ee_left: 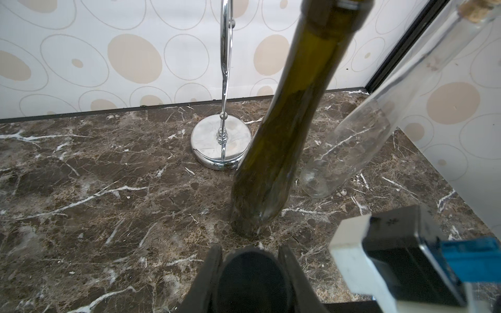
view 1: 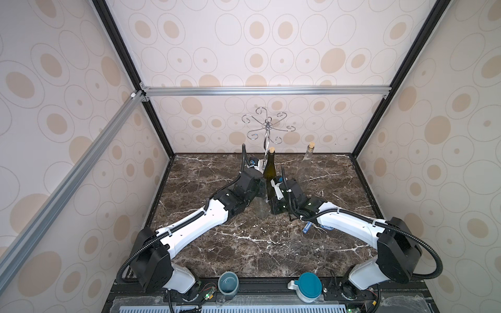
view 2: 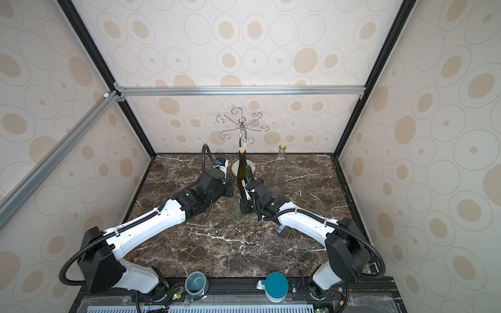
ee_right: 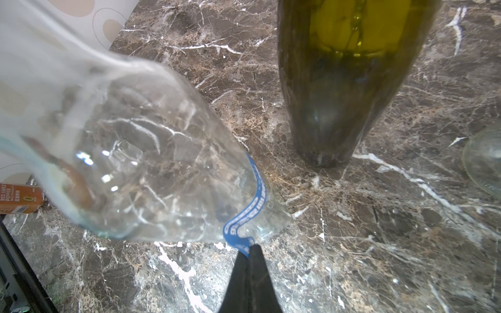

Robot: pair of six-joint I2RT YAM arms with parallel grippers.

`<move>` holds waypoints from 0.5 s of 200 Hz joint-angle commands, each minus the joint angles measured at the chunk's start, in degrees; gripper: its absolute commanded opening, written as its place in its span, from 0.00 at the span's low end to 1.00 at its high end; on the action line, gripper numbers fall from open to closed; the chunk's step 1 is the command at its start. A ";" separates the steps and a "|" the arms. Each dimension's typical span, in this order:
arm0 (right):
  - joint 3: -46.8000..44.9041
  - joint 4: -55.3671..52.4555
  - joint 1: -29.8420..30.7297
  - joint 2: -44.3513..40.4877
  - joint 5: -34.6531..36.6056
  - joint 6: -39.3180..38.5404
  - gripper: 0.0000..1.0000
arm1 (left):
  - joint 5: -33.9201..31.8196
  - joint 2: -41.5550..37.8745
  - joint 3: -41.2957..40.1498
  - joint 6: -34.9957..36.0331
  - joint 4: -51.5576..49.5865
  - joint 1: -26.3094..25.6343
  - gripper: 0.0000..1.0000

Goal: Remove the label from the bottle
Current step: Tear open the label from the bottle.

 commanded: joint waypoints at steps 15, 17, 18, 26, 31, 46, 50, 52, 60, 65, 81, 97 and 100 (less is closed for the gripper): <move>-1.04 -1.30 -1.07 -1.81 -1.51 -0.77 0.00 | 0.48 0.30 3.14 3.73 -1.41 -0.29 0.17; -1.07 -1.35 -1.12 -1.83 -1.51 -0.78 0.00 | 0.48 0.30 3.14 3.71 -1.41 -0.29 0.17; -1.08 -1.37 -1.15 -1.83 -1.51 -0.78 0.00 | 0.48 0.30 3.14 3.75 -1.45 -0.29 0.17; -1.33 -1.27 -1.25 -1.96 -1.51 -0.74 0.00 | 0.64 0.30 3.23 3.91 -1.37 -0.27 0.17; -1.48 -1.31 -1.34 -2.08 -1.48 -0.86 0.00 | 1.01 0.30 3.23 4.09 -1.32 -0.29 0.17; -1.89 -1.31 -1.71 -2.35 -1.49 -0.79 0.00 | 1.85 0.47 3.45 4.49 -1.40 -0.29 0.17; -2.04 -1.31 -1.90 -2.41 -1.47 -0.79 0.00 | 2.07 0.62 3.57 4.70 -1.45 -0.29 0.17; -2.05 -1.31 -1.95 -2.49 -1.50 -0.79 0.00 | 2.17 0.69 3.62 4.77 -1.48 -0.29 0.17; -2.20 -1.30 -2.16 -2.67 -1.51 -0.79 0.00 | 2.73 0.87 3.72 5.21 -1.49 -0.29 0.16; -2.25 -1.38 -2.27 -2.79 -1.51 -0.86 0.00 | 3.25 0.91 3.70 5.62 -1.42 -0.29 0.16; -2.40 -1.66 -2.80 -3.08 -1.64 -1.05 0.00 | 5.09 1.17 3.85 6.80 -1.14 -0.29 0.16; -2.66 -2.01 -3.37 -3.40 -1.73 -1.29 0.00 | 5.82 1.27 4.01 7.06 -1.31 -0.29 0.16; -2.74 -1.95 -3.56 -3.43 -1.81 -1.28 0.00 | 5.95 1.27 4.02 7.12 -1.32 -0.28 0.16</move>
